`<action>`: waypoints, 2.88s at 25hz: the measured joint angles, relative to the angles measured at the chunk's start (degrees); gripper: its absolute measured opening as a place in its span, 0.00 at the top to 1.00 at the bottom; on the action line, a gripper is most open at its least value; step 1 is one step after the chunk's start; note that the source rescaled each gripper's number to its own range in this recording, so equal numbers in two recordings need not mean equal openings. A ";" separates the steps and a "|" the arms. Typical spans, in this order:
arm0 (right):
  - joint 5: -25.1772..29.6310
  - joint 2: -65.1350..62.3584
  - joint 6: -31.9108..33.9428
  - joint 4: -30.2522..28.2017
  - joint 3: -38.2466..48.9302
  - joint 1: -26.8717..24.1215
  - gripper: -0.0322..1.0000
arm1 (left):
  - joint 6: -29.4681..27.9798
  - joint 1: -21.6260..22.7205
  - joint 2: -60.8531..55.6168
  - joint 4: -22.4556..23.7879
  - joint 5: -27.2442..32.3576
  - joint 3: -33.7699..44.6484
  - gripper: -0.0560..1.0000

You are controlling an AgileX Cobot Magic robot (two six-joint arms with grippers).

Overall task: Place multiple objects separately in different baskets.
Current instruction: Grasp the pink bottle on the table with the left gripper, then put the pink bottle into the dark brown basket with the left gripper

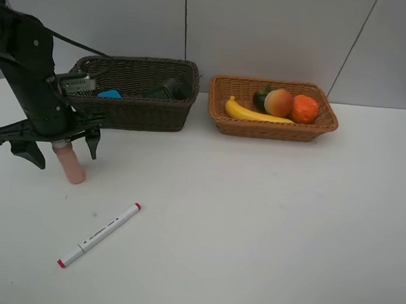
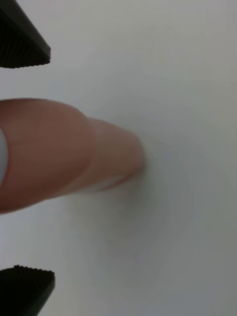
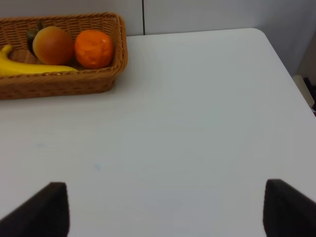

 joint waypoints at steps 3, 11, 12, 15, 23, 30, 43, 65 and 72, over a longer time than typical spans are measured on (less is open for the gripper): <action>0.00 0.00 0.00 0.00 0.00 0.00 0.00 | -0.77 0.00 0.78 0.42 -0.50 0.00 0.00; 0.00 0.00 0.00 0.00 0.00 0.00 0.00 | -0.94 0.00 1.87 0.49 -2.21 0.00 0.00; 0.00 0.00 0.00 0.00 0.00 0.00 0.00 | -0.94 0.00 1.87 0.49 -2.22 0.00 0.00; 0.00 0.00 0.00 0.00 0.00 0.00 0.00 | -0.94 0.00 1.87 0.49 -2.34 0.00 0.00; 0.00 0.00 0.00 0.00 0.00 0.00 0.00 | -1.72 0.00 1.87 0.49 -2.51 0.00 0.34; 0.00 0.00 0.00 0.00 0.00 0.00 0.00 | -1.73 0.00 1.87 0.55 -2.61 0.00 0.68; 0.00 0.00 0.00 0.00 0.00 0.00 0.00 | -1.11 0.00 1.70 0.55 -2.55 0.00 0.68; 0.00 0.00 0.00 0.00 0.00 0.00 0.00 | 2.13 0.00 -13.59 12.89 -8.30 -15.08 0.68; 0.00 0.00 0.00 0.00 0.00 0.00 0.00 | 3.88 0.00 2.13 16.40 -8.77 -28.99 0.68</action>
